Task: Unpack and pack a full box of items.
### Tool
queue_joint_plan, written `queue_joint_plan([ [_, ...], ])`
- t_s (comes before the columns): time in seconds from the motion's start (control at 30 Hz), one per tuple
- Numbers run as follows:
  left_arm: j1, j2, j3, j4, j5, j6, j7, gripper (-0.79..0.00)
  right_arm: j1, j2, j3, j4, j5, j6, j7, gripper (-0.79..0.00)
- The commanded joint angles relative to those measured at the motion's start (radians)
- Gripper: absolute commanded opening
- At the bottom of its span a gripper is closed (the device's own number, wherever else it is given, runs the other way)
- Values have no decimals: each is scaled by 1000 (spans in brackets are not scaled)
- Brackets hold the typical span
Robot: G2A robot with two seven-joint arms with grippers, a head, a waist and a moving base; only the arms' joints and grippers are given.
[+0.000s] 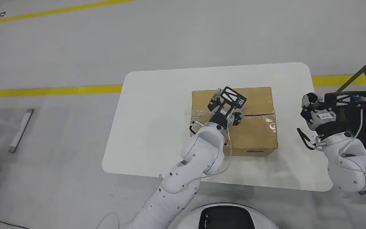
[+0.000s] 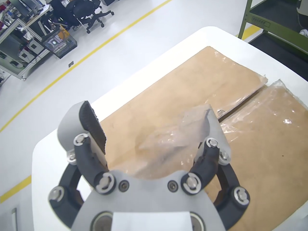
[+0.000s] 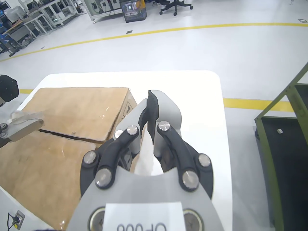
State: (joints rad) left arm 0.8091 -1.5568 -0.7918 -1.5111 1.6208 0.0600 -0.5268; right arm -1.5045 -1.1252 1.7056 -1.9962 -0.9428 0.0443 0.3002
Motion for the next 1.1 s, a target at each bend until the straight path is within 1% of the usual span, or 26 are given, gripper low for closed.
queue_joint_plan([
  [0.0, -11, -10, 22, 21, 4, 9, 2, 0, -27, 0, 28, -11, 8, -1, -7, -785],
  [0.27, -44, -50, 88, 73, 1, 34, -3, 0, -110, -2, 112, -33, 50, -24, -31, -785],
  [0.5, -68, -80, 117, 103, 22, 62, -18, 0, -156, -6, 152, -48, 83, -52, -46, -785],
  [0.63, -63, -81, 81, 61, 44, 83, -47, 0, -167, -8, 146, -66, 106, -87, -58, -785],
  [0.73, -38, -70, 23, 2, 70, 73, -103, 0, -164, -10, 138, -75, 164, -128, -57, -785],
  [0.8, -10, -58, -25, -55, 96, 53, -149, 0, -160, -10, 135, -82, 221, -167, -47, -782],
  [0.83, 7, -52, -47, -84, 112, 40, -167, 0, -157, -11, 135, -83, 261, -188, -41, -674],
  [0.87, 27, -45, -73, -116, 126, 29, -186, 0, -153, -11, 136, -83, 302, -212, -31, -619],
  [0.97, 92, -27, -147, -215, 160, -8, -243, 0, -135, -9, 134, -81, 429, -286, 27, -529],
  [1.07, 154, -13, -209, -307, 182, -42, -272, 0, -112, -4, 127, -62, 543, -329, 122, -483],
])
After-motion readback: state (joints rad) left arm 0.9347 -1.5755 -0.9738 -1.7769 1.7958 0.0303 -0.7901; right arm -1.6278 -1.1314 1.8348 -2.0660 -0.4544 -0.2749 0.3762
